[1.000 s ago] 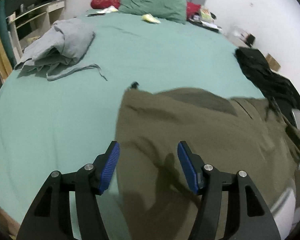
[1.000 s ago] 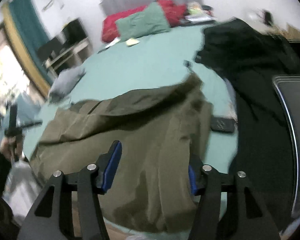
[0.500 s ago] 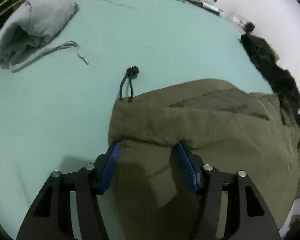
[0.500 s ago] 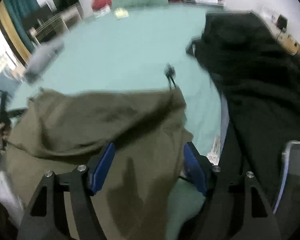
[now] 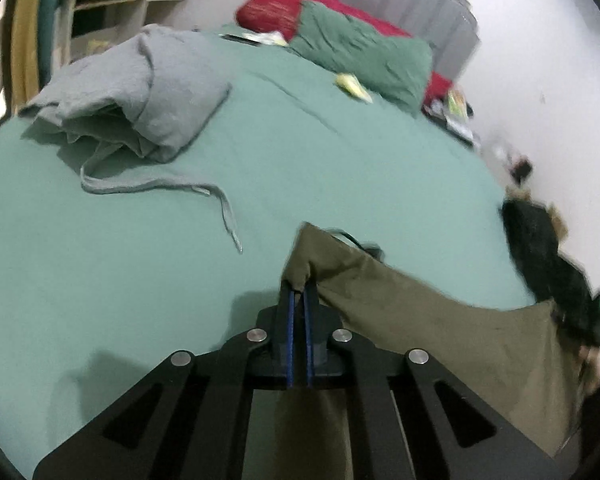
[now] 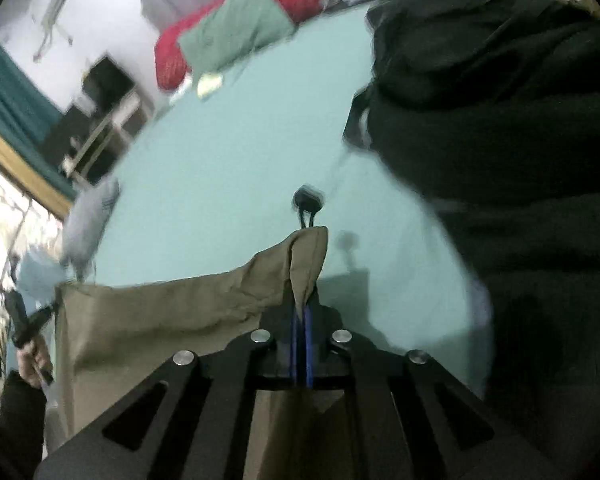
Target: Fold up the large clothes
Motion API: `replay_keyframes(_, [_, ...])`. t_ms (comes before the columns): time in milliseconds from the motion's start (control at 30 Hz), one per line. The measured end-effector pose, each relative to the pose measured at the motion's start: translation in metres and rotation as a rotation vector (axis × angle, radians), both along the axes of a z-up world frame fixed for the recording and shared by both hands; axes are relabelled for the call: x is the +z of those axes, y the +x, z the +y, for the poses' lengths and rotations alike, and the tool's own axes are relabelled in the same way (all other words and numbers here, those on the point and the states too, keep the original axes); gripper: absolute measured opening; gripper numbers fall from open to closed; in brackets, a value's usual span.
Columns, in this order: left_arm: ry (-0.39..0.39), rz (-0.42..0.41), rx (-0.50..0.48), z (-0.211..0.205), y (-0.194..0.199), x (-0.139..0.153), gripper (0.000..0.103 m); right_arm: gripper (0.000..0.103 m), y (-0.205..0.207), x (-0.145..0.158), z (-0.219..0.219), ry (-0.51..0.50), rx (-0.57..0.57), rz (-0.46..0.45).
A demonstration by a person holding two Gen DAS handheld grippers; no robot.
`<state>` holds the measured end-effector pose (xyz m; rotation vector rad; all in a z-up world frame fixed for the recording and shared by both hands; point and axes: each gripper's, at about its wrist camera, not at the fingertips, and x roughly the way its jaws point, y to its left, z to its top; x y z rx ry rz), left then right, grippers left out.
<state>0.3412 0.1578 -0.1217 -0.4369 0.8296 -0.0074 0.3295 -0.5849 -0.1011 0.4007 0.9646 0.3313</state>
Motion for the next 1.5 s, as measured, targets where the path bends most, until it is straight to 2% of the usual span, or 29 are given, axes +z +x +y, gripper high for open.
replay_keyframes(33, [-0.027, 0.006, 0.004, 0.000, 0.008, -0.003, 0.004, 0.003, -0.001, 0.004, -0.005, 0.001, -0.016, -0.018])
replay_keyframes(67, [-0.023, 0.010, 0.002, -0.005, 0.016, -0.005, 0.004, 0.003, -0.002, 0.008, -0.009, 0.001, -0.025, -0.028])
replay_keyframes(133, [0.051, 0.040, -0.009, -0.021, 0.028, -0.014, 0.005, 0.003, -0.001, 0.007, -0.012, -0.034, -0.050, -0.008])
replay_keyframes(200, [0.088, 0.138, -0.033, -0.034, 0.047, -0.032, 0.006, 0.003, 0.005, -0.008, -0.003, -0.184, -0.037, 0.048])
replay_keyframes(233, [0.109, 0.169, -0.035, -0.037, 0.050, -0.036, 0.007, 0.003, 0.005, -0.016, 0.003, -0.228, -0.024, 0.076])
replay_keyframes(267, [0.130, 0.175, -0.035, -0.041, 0.050, -0.035, 0.013, 0.008, 0.006, -0.024, 0.006, -0.267, -0.012, 0.110])
replay_keyframes(333, [0.153, 0.148, -0.046, -0.046, 0.044, -0.023, 0.030, 0.022, 0.002, -0.025, 0.010, -0.342, -0.016, 0.114])
replay_keyframes(367, [0.180, 0.134, -0.049, -0.049, 0.038, -0.014, 0.041, 0.038, -0.003, -0.017, 0.011, -0.396, -0.044, 0.086])
replay_keyframes(400, [0.216, 0.108, -0.052, -0.052, 0.029, -0.002, 0.047, 0.058, -0.008, -0.008, 0.012, -0.429, -0.060, 0.059])
replay_keyframes(467, [0.273, 0.062, -0.059, -0.058, 0.014, 0.017, 0.050, 0.075, -0.022, 0.020, 0.016, -0.480, -0.079, -0.021])
replay_keyframes(500, [0.286, 0.035, -0.070, -0.065, 0.003, 0.029, 0.051, 0.076, -0.031, 0.040, 0.023, -0.512, -0.088, -0.082])
replay_keyframes(567, [0.258, 0.006, -0.128, -0.084, -0.020, 0.046, 0.051, 0.077, -0.052, 0.069, 0.041, -0.515, -0.065, -0.175])
replay_keyframes(667, [0.182, -0.012, -0.206, -0.120, -0.055, 0.051, 0.051, 0.078, -0.087, 0.094, 0.081, -0.358, 0.029, -0.265])
replay_keyframes(733, [0.135, 0.003, -0.262, -0.142, -0.075, 0.043, 0.051, 0.078, -0.114, 0.086, 0.119, -0.242, 0.129, -0.245])
replay_keyframes(833, [0.090, 0.022, -0.326, -0.183, -0.104, 0.025, 0.051, 0.078, -0.141, 0.058, 0.170, -0.164, 0.239, -0.180])
replay_keyframes(900, [0.087, 0.057, -0.348, -0.199, -0.113, 0.008, 0.051, 0.078, -0.159, 0.035, 0.201, -0.186, 0.276, -0.144])
replay_keyframes(1000, [0.162, 0.137, -0.372, -0.215, -0.120, -0.028, 0.051, 0.079, -0.172, -0.009, 0.228, -0.297, 0.273, -0.091])
replay_keyframes(1067, [0.165, 0.179, -0.369, -0.217, -0.124, -0.054, 0.051, 0.079, -0.175, -0.037, 0.234, -0.346, 0.270, -0.063])
replay_keyframes(1133, [0.237, 0.110, -0.356, -0.224, -0.134, -0.058, 0.051, 0.079, -0.175, -0.038, 0.233, -0.378, 0.248, -0.096])
replay_keyframes(1200, [0.262, 0.114, -0.328, -0.228, -0.136, -0.056, 0.051, 0.081, -0.175, -0.036, 0.231, -0.395, 0.242, -0.090])
replay_keyframes(1300, [0.181, 0.118, -0.276, -0.221, -0.137, -0.047, 0.051, 0.081, -0.181, -0.026, 0.225, -0.372, 0.222, -0.088])
replay_keyframes(1367, [0.140, 0.104, -0.257, -0.217, -0.143, -0.040, 0.051, 0.082, -0.196, -0.014, 0.217, -0.366, 0.189, -0.117])
replay_keyframes(1500, [0.126, 0.040, -0.242, -0.219, -0.167, -0.024, 0.051, 0.087, -0.251, 0.015, 0.187, -0.291, 0.065, -0.209])
